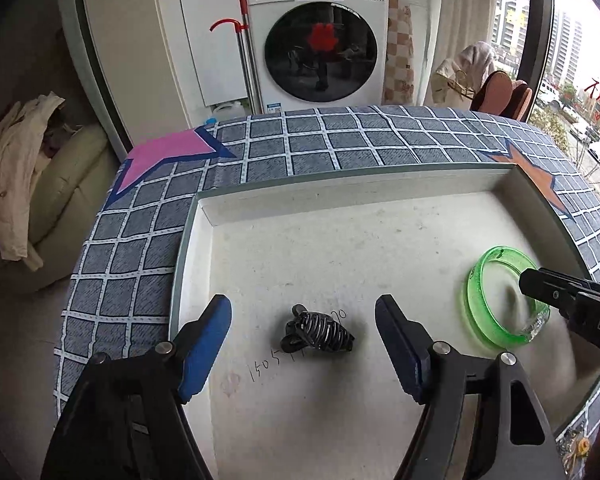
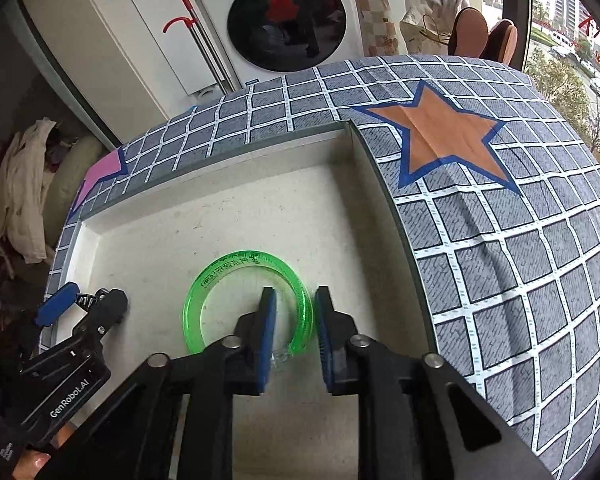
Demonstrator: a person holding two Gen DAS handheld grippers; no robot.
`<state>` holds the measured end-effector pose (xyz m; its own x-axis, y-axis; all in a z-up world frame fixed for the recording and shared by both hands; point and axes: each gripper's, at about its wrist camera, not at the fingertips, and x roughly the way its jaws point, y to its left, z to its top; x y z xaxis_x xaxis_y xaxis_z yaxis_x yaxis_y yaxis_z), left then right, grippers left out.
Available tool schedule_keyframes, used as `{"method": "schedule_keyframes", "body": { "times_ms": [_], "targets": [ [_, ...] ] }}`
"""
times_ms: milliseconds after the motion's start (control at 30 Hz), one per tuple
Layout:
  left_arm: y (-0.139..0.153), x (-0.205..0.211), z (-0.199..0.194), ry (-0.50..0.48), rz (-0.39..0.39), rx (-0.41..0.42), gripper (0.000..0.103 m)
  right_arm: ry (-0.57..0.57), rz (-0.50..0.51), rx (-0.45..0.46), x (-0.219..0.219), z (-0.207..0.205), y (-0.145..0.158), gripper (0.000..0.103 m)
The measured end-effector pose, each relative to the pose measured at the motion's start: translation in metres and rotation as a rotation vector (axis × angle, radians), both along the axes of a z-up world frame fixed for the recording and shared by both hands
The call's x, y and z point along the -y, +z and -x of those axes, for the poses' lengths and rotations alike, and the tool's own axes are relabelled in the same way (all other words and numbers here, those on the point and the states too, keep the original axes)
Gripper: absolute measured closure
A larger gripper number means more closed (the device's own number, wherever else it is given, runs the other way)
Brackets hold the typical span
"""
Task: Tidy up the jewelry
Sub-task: 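Open the left tool dropping the clip while the right tool releases the bangle, then move both tools back toward the remaining jewelry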
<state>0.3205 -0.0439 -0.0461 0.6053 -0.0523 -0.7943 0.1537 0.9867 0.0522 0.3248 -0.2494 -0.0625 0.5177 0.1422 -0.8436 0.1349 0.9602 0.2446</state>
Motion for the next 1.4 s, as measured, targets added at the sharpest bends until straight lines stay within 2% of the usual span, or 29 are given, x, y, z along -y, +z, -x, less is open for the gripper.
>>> {"method": "schedule_keyframes", "body": {
  "times_ms": [67,167,367,400,467,533,633,700,833,1000,1133,1233,1400],
  "targets": [
    [0.0,0.0,0.001,0.001,-0.01,-0.002,0.012,0.003,-0.011,0.015,-0.001,0.003,0.004,0.061],
    [0.004,0.0,0.004,-0.001,-0.009,-0.003,0.012,0.007,-0.015,0.043,-0.002,0.01,0.012,0.059],
    [0.023,-0.006,0.017,0.003,0.04,0.024,0.011,0.001,-0.038,0.096,0.002,0.031,0.035,0.044],
    [0.027,-0.008,0.021,0.004,0.046,0.033,0.0,0.003,-0.04,0.104,0.001,0.035,0.038,0.044],
    [0.035,-0.011,0.032,0.01,0.055,0.065,0.0,0.007,-0.044,0.113,0.0,0.044,0.044,0.042],
    [0.043,-0.015,0.043,-0.003,0.062,0.08,0.0,0.008,-0.056,0.124,0.001,0.055,0.048,0.031],
    [0.051,-0.02,0.063,-0.009,0.064,0.099,0.0,0.015,-0.067,0.15,0.001,0.076,0.056,0.028],
    [0.056,-0.029,0.081,-0.014,0.069,0.114,0.0,0.019,-0.068,0.165,0.001,0.092,0.06,0.018],
    [0.059,-0.047,0.112,-0.02,0.084,0.114,0.0,0.023,-0.105,0.195,0.005,0.125,0.065,0.018],
    [0.051,-0.068,0.146,-0.014,0.124,0.06,0.0,-0.008,-0.117,0.252,0.012,0.164,0.07,0.016],
    [0.035,-0.075,0.176,-0.002,0.071,0.036,0.0,-0.052,-0.108,0.32,0.016,0.196,0.072,0.016],
    [0.025,-0.082,0.193,0.026,0.045,0.033,0.0,-0.052,-0.105,0.298,0.014,0.209,0.069,0.016],
    [0.01,-0.094,0.211,0.064,0.03,0.027,0.0,0.005,-0.12,0.182,0.008,0.228,0.05,0.016]
  ]
}}
